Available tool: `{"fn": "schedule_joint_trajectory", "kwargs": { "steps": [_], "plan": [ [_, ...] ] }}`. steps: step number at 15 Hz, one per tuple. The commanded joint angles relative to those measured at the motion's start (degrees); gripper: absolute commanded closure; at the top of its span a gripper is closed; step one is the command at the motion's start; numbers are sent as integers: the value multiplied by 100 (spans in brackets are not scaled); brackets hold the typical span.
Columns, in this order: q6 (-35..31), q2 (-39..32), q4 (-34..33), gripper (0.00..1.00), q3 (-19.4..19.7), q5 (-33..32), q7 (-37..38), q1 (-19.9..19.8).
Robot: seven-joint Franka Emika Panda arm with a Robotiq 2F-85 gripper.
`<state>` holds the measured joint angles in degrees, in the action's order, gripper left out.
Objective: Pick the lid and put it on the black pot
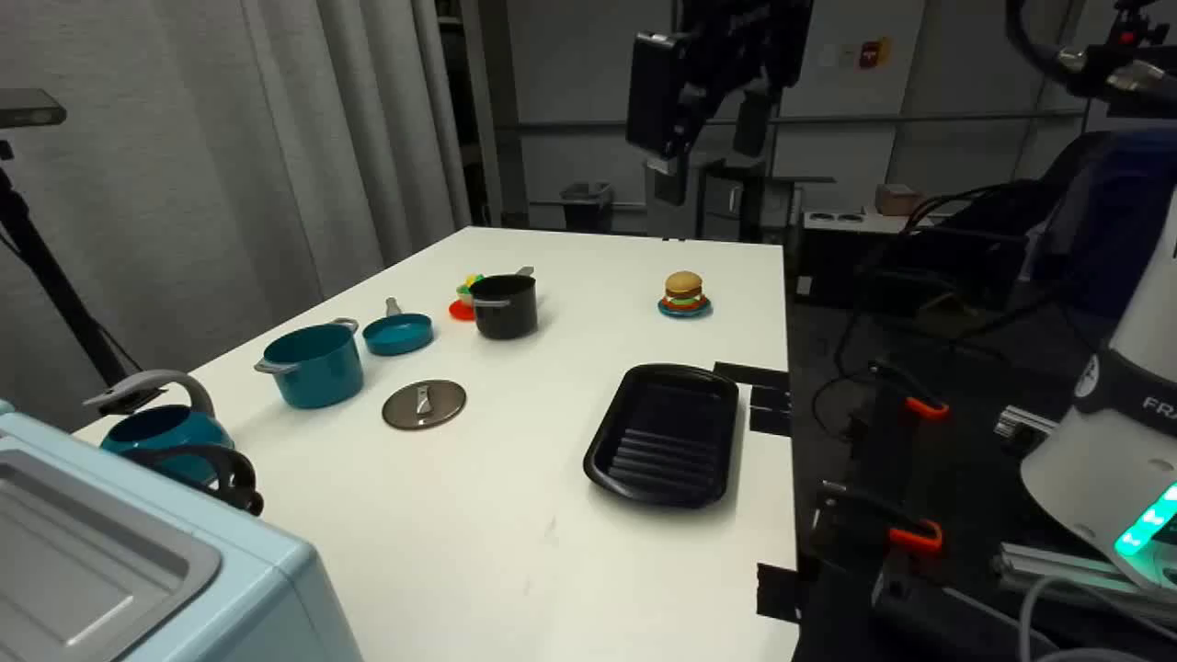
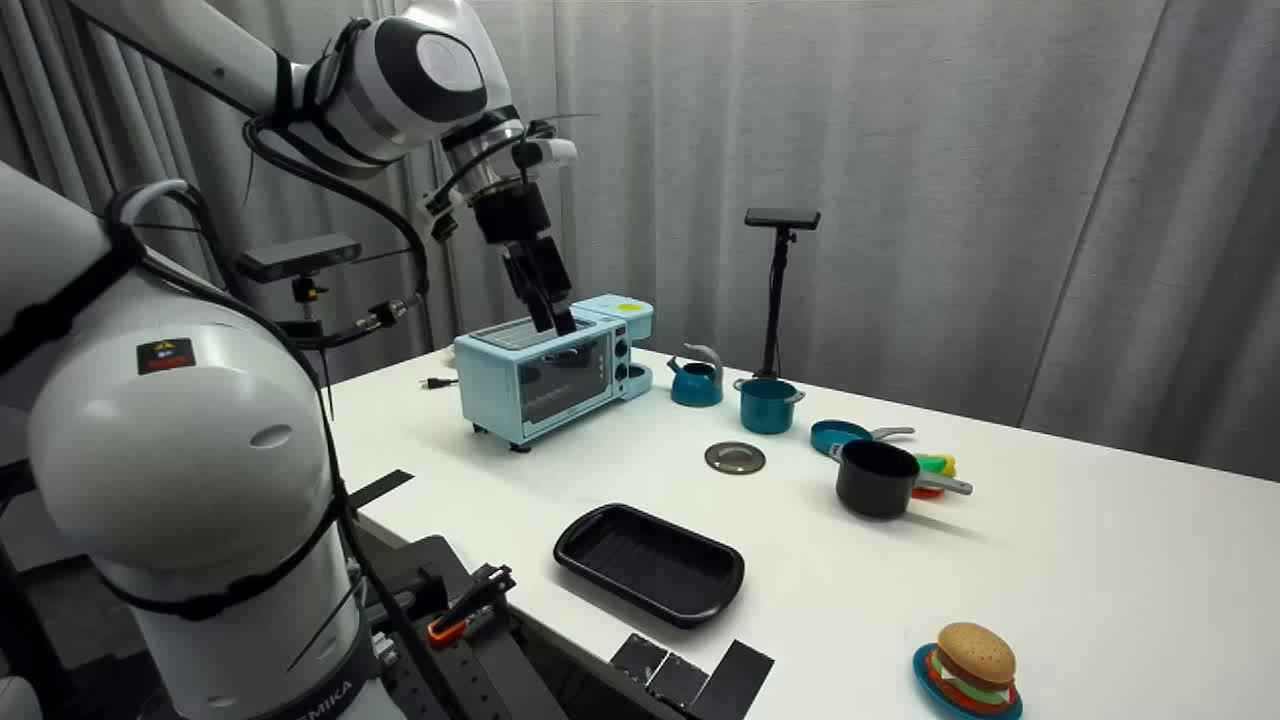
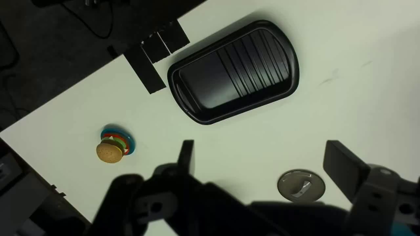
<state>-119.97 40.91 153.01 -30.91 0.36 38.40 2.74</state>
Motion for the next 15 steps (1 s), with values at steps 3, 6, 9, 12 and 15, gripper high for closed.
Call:
{"fn": "schedule_joint_trajectory", "kwargs": {
  "steps": [3, 6, 9, 12, 15],
  "plan": [
    [10, -80, -6, 0, 176, -160, 127, 187],
    [10, -80, -6, 0, 176, -160, 127, 187],
    [10, -80, -6, 0, 176, -160, 127, 187],
    [10, -80, -6, 0, 176, -160, 127, 187],
    [-172, -472, -116, 0, 100, -338, 189, 53]
  ]
}}
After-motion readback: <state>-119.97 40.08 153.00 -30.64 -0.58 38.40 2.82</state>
